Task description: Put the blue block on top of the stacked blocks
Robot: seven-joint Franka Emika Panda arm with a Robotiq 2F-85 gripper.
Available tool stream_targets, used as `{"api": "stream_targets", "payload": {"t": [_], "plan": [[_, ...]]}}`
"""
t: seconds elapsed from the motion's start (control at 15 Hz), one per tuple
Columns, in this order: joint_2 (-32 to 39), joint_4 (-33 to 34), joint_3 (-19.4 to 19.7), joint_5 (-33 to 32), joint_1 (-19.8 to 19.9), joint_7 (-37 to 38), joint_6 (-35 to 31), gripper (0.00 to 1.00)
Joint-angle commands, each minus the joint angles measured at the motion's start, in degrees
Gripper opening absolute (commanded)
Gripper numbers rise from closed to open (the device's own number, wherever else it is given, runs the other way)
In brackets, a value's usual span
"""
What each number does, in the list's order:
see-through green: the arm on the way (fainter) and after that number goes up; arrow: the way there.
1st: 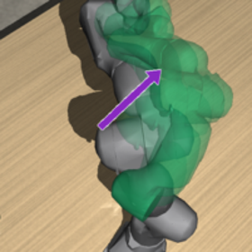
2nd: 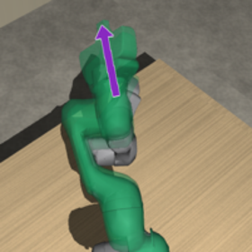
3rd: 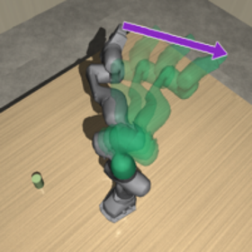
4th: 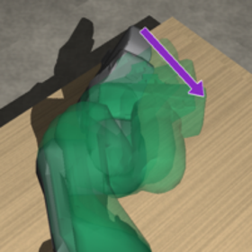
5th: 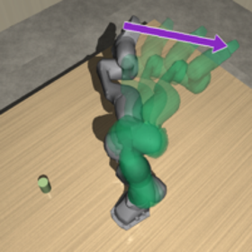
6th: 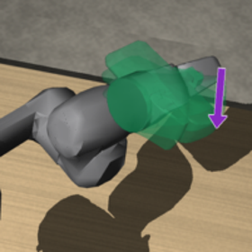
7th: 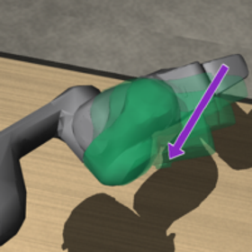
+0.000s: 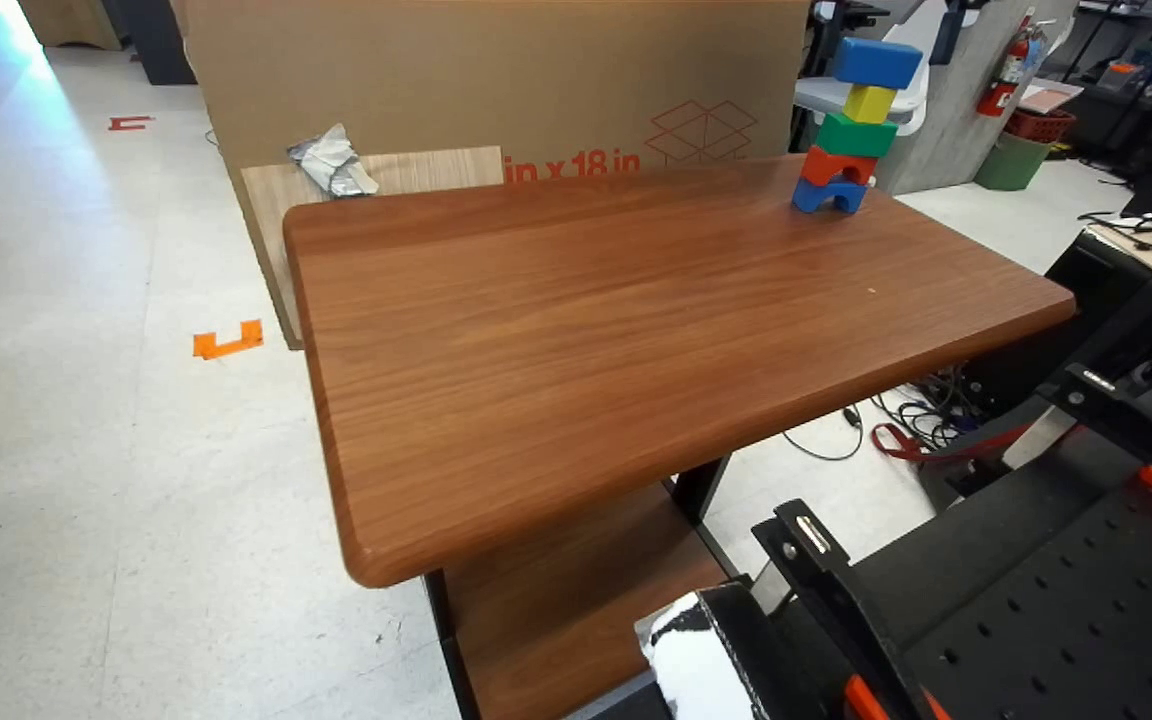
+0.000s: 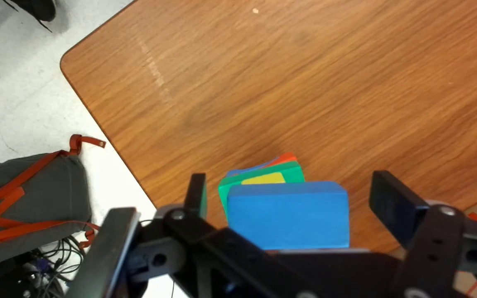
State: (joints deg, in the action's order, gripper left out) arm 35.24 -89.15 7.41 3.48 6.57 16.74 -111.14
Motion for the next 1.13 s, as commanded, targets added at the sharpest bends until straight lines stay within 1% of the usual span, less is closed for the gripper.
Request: {"api": "stream_targets", "payload": {"t": [0.0,0.27,0.6,0.67,0.73,0.87,1.07], "plan": [[-0.86,1.03,0.1,-0.04,-0.56,0.54,1.49,1.0],[-4.53,-1.78,-0.38,-0.96,-2.16,0.14,-0.1,1.0],[-8.35,-4.75,-1.61,-4.08,-6.26,-0.89,-2.99,1.0],[-8.19,-4.69,-2.45,-3.68,-6.46,-2.03,-3.68,1.0],[-6.26,-1.93,-1.76,-2.97,-5.69,-0.37,-1.1,1.0],[-6.75,-2.57,-2.45,-3.26,-6.69,-0.49,-1.84,1.0],[-6.76,-2.96,-2.49,-3.32,-6.61,-0.91,-2.39,1.0]]}}
